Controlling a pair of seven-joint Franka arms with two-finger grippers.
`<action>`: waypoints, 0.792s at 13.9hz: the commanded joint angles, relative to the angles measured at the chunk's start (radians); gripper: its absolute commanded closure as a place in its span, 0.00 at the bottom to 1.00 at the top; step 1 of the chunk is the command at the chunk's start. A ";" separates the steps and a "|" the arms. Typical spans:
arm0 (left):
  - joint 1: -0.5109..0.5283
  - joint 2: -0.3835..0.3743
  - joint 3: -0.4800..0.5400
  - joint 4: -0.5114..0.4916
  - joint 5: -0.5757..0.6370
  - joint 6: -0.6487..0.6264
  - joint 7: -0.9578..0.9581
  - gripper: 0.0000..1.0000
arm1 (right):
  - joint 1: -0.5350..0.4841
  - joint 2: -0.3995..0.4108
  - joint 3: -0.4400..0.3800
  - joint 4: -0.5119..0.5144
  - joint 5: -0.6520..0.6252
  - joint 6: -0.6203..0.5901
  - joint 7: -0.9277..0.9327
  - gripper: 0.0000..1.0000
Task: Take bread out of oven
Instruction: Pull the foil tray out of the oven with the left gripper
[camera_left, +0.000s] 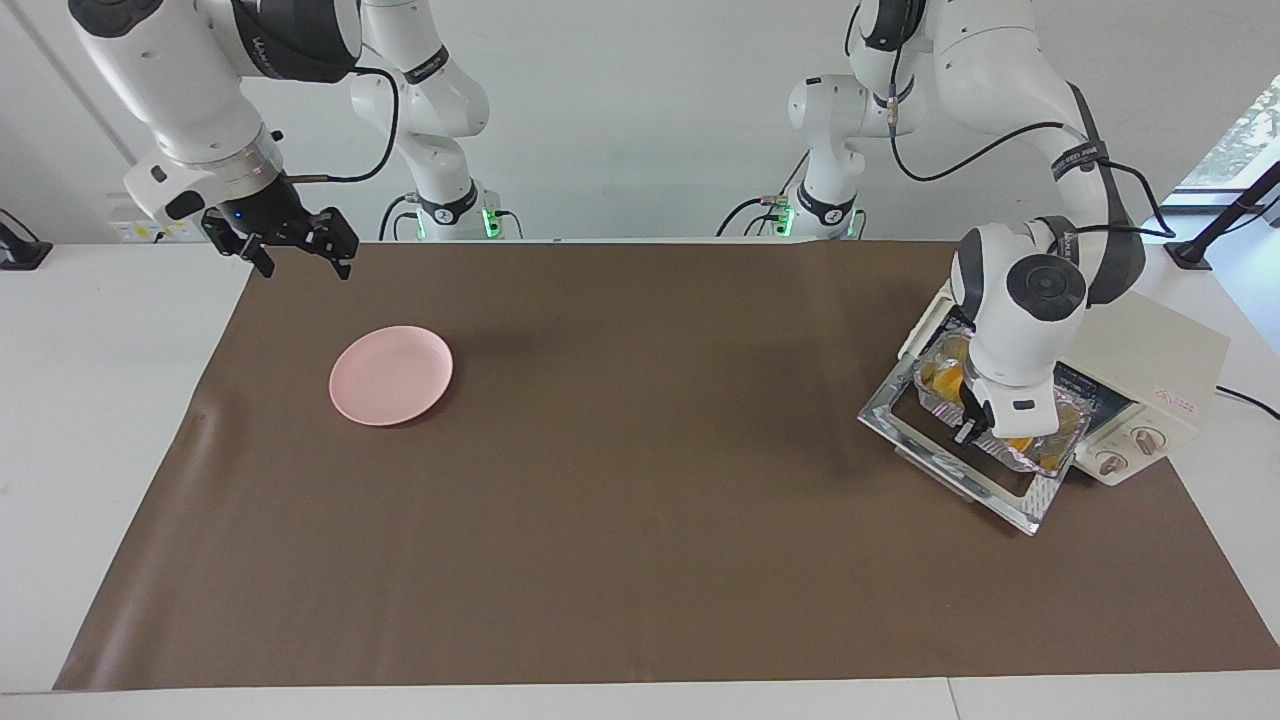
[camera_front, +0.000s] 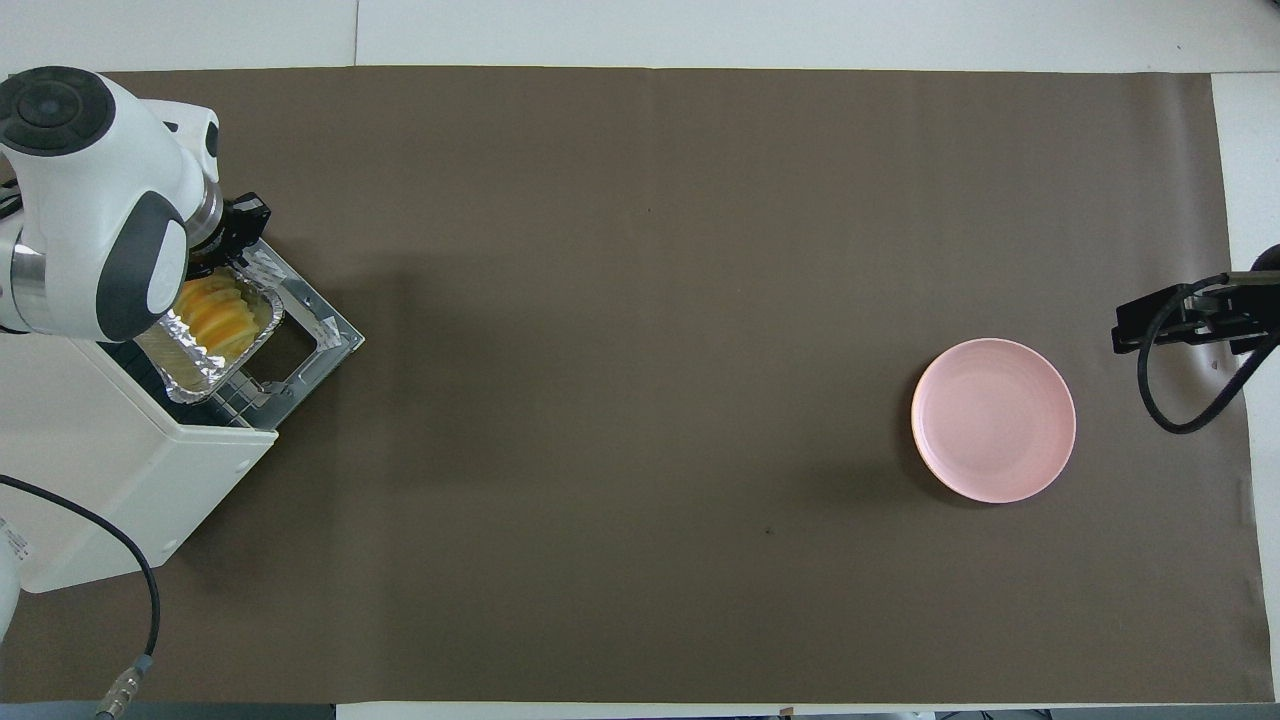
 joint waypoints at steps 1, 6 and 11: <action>-0.080 0.016 0.010 0.024 -0.048 0.008 0.000 1.00 | -0.006 -0.016 0.005 -0.012 0.013 -0.007 -0.012 0.00; -0.203 0.048 0.012 0.103 -0.219 -0.006 -0.004 1.00 | -0.006 -0.016 0.005 -0.012 0.013 -0.007 -0.020 0.00; -0.382 0.210 0.016 0.299 -0.206 -0.055 -0.002 1.00 | -0.007 -0.019 0.005 -0.015 0.013 -0.009 -0.022 0.00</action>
